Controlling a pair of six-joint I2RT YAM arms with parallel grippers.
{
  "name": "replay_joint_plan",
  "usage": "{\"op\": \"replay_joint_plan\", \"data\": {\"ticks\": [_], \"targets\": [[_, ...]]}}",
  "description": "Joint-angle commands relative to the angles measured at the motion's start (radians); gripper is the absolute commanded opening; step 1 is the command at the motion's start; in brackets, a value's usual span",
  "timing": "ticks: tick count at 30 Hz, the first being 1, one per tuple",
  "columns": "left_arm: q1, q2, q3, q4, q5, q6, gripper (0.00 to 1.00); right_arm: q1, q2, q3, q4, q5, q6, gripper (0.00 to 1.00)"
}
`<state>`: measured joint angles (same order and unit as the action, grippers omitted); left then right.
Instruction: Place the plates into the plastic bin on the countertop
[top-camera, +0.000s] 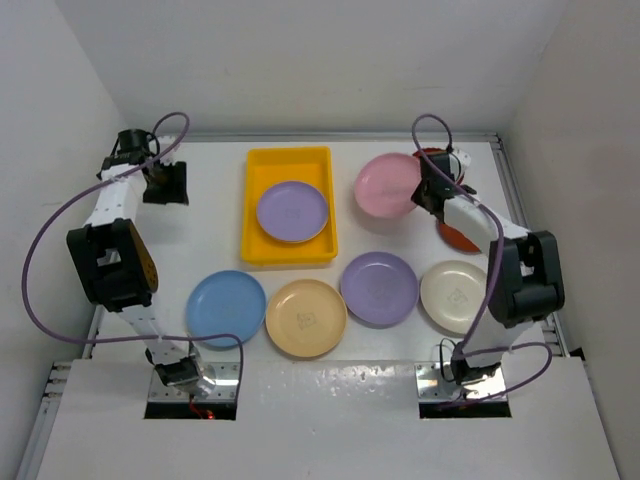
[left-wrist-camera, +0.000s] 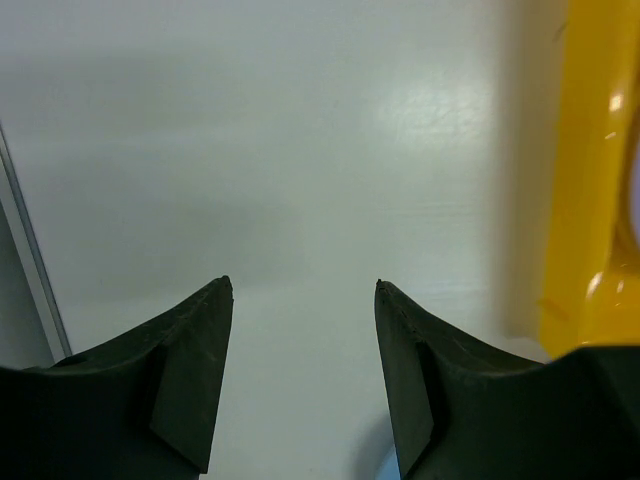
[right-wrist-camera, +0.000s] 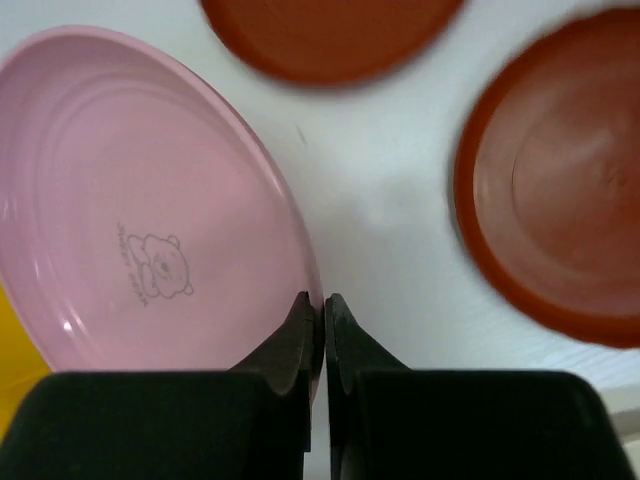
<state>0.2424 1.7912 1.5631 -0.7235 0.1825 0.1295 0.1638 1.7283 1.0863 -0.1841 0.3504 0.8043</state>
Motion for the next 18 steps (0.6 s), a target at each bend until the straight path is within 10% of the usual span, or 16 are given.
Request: {"op": "replay_joint_plan", "data": {"ticks": [1, 18], "targets": [[0.063, -0.067, -0.063, -0.014, 0.003, 0.047, 0.61, 0.065, -0.134, 0.104, 0.152, 0.159, -0.143, 0.00], [0.159, -0.056, -0.112, -0.014, 0.052, 0.047, 0.61, 0.368, 0.296, 0.572, -0.118, -0.272, -0.264, 0.00]]}}
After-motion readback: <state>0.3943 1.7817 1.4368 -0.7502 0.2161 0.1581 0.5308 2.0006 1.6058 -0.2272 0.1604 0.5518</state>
